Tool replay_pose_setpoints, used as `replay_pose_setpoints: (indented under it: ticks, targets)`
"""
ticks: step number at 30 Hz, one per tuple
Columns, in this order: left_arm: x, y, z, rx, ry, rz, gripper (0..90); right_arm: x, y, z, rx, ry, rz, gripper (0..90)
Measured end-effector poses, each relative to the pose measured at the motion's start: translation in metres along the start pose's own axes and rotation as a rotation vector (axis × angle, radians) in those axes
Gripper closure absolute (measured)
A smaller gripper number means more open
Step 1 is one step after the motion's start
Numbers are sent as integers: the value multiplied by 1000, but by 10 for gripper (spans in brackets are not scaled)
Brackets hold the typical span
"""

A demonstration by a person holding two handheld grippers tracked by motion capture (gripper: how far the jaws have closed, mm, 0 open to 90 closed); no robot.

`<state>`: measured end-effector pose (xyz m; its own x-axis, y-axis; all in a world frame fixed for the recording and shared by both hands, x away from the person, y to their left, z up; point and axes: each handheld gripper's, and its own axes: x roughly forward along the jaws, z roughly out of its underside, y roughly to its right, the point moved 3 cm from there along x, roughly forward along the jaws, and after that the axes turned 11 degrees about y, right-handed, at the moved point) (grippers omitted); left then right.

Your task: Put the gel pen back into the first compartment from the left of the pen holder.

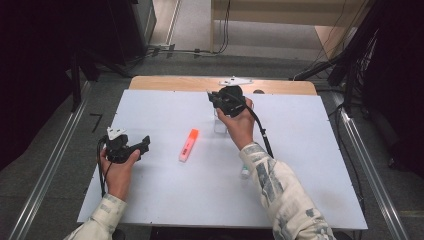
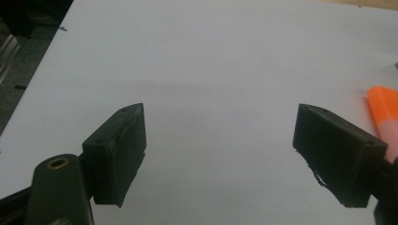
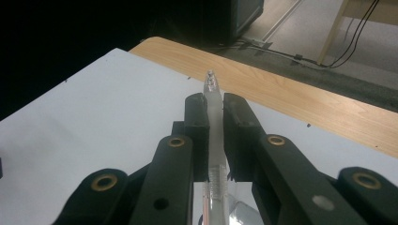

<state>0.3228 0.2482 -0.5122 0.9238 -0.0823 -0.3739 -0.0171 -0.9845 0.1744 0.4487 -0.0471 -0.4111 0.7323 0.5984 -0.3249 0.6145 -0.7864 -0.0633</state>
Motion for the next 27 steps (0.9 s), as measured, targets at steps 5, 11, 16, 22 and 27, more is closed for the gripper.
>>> replay_pose_setpoints:
  ticks: [5,11,16,22,27]
  targets:
    - [0,0,0,-1,-2,0,185,8,4,-4,0,-3,4,785]
    - [0,0,0,-2,-2,2,184,20,13,-11,15,-9,31,785]
    - [0,-1,0,-4,0,5,185,29,17,-13,19,-20,41,785]
    - [0,0,0,-1,-2,7,185,37,19,-19,22,-14,44,785]
    - [0,0,-1,-4,0,9,185,43,19,-21,20,-12,43,784]
